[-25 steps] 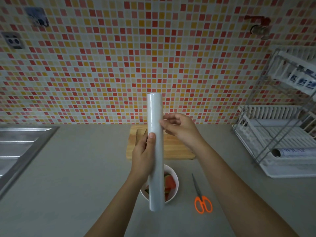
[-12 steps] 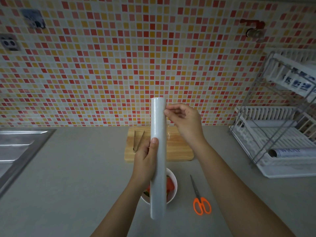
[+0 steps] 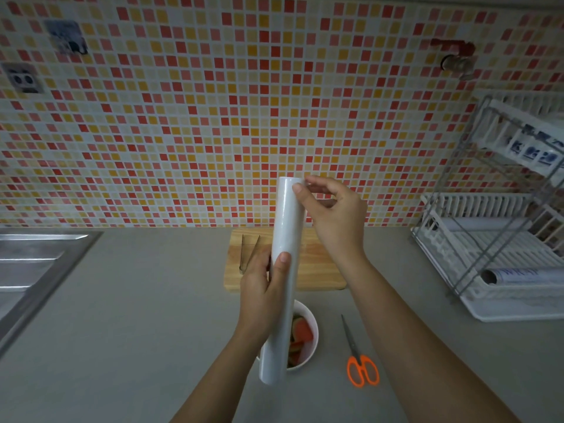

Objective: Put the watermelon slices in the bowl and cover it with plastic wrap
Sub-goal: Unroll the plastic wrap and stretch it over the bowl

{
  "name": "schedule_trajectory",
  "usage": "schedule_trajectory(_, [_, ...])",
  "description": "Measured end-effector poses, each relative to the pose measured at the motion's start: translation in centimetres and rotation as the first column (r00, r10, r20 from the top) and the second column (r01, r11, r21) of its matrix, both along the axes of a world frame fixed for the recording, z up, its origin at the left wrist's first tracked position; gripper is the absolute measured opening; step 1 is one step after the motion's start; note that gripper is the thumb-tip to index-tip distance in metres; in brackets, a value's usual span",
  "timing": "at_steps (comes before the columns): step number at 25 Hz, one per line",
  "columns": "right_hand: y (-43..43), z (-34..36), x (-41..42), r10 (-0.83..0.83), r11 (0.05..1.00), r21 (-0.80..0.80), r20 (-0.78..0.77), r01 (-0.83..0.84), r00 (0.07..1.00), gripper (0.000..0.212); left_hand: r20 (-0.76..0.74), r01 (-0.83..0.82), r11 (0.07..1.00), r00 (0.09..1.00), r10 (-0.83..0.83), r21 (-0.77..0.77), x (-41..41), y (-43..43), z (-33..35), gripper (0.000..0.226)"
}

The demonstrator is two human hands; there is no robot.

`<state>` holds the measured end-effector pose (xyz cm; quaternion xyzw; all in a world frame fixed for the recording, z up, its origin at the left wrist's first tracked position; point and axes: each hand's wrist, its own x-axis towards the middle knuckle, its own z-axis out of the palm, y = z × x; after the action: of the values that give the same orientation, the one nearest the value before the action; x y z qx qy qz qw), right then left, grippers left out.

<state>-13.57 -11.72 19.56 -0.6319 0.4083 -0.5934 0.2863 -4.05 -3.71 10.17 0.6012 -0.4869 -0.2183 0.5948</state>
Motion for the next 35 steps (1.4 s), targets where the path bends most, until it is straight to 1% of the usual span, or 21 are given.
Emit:
schedule_trajectory(3, [0.2,-0.3,0.3,-0.035,0.996,-0.073,0.066,0.040,0.997,0.020,0.009,-0.010,1.000,1.000,0.010,-0.017,0.0,-0.1,0.0,0.022])
schedule_trajectory(5, [0.2,-0.3,0.4,-0.025,0.998,-0.061,0.057,0.029,0.998,0.014,0.000,-0.019,1.000,1.000,0.019,-0.008,-0.1,0.0,-0.1,0.025])
schedule_trajectory(6, [0.0,-0.1,0.4,-0.004,1.000,-0.010,0.084,0.005,0.996,0.009,-0.015,-0.020,1.000,1.000,0.020,0.000,-0.1,0.1,0.0,0.026])
schedule_trajectory(8, [-0.4,0.3,0.2,0.046,0.983,0.162,0.258,-0.090,0.965,0.006,-0.057,0.002,1.000,0.998,-0.001,0.020,0.0,0.2,0.2,0.026])
schedule_trajectory(9, [-0.5,0.5,0.0,0.077,0.954,0.243,0.361,-0.173,0.930,0.008,-0.077,0.023,0.999,0.997,-0.020,0.030,0.1,0.2,0.3,0.026])
schedule_trajectory(10, [-0.6,0.5,-0.2,0.112,0.920,0.298,0.422,-0.254,0.900,0.018,-0.093,0.043,0.998,0.995,-0.040,0.038,0.2,0.3,0.4,0.026])
schedule_trajectory(11, [-0.7,0.5,-0.4,0.158,0.889,0.332,0.422,-0.314,0.893,0.032,-0.103,0.057,0.997,0.993,-0.052,0.044,0.3,0.3,0.5,0.028])
schedule_trajectory(12, [-0.6,0.3,-0.4,0.209,0.870,0.350,0.376,-0.347,0.903,0.043,-0.103,0.061,0.997,0.993,-0.056,0.046,0.3,0.3,0.6,0.030])
schedule_trajectory(13, [-0.5,0.0,-0.4,0.245,0.872,0.346,0.307,-0.348,0.920,0.045,-0.095,0.060,0.997,0.994,-0.056,0.043,0.4,0.4,0.6,0.032])
schedule_trajectory(15, [-0.2,-0.4,-0.2,0.227,0.921,0.278,0.186,-0.272,0.956,0.027,-0.082,0.058,0.998,0.995,-0.056,0.030,0.5,0.4,0.6,0.033])
schedule_trajectory(17, [0.0,-0.4,-0.1,0.147,0.961,0.210,0.164,-0.180,0.975,0.007,-0.072,0.058,0.998,0.996,-0.056,0.025,0.7,0.4,0.5,0.031])
schedule_trajectory(18, [0.0,-0.3,-0.1,0.124,0.968,0.194,0.181,-0.159,0.976,0.004,-0.060,0.058,0.998,0.997,-0.056,0.026,0.8,0.4,0.5,0.030])
schedule_trajectory(20, [0.0,0.0,0.1,0.138,0.964,0.195,0.205,-0.179,0.969,0.015,-0.023,0.048,0.999,0.999,-0.048,0.006,0.9,0.4,0.6,0.029])
schedule_trajectory(22, [0.1,0.4,0.3,0.134,0.970,0.187,0.137,-0.158,0.982,0.029,0.012,0.034,0.999,0.999,-0.034,-0.030,0.9,0.4,1.0,0.028])
schedule_trajectory(23, [0.1,0.4,0.4,0.104,0.980,0.158,0.088,-0.117,0.991,0.028,0.022,0.033,0.999,0.999,-0.032,-0.039,0.9,0.4,1.1,0.026])
schedule_trajectory(25, [0.1,0.4,0.4,0.049,0.996,0.074,0.040,-0.051,0.998,0.015,0.033,0.037,0.998,0.999,-0.035,-0.047,0.9,0.3,1.1,0.024])
schedule_trajectory(27, [0.1,0.3,0.4,0.039,0.999,0.027,0.046,-0.041,0.998,0.006,0.031,0.040,0.998,0.999,-0.038,-0.045,1.1,0.3,1.0,0.022])
schedule_trajectory(29, [0.1,0.3,0.5,0.046,0.999,0.025,0.027,-0.047,0.999,0.008,0.026,0.044,0.998,0.999,-0.043,-0.042,1.3,0.2,0.8,0.023])
schedule_trajectory(31, [0.1,0.4,0.7,0.055,0.996,0.069,0.019,-0.056,0.998,0.008,0.020,0.043,0.998,0.999,-0.042,-0.045,1.4,0.2,0.7,0.026])
schedule_trajectory(34, [0.1,0.7,0.8,0.093,0.974,0.183,0.215,-0.133,0.972,0.009,0.008,0.040,0.998,0.999,-0.040,-0.048,1.4,0.3,0.8,0.027])
schedule_trajectory(35, [0.2,0.8,0.8,0.095,0.975,0.175,0.215,-0.134,0.972,0.013,0.010,0.040,0.998,0.999,-0.040,-0.049,1.4,0.4,1.0,0.026])
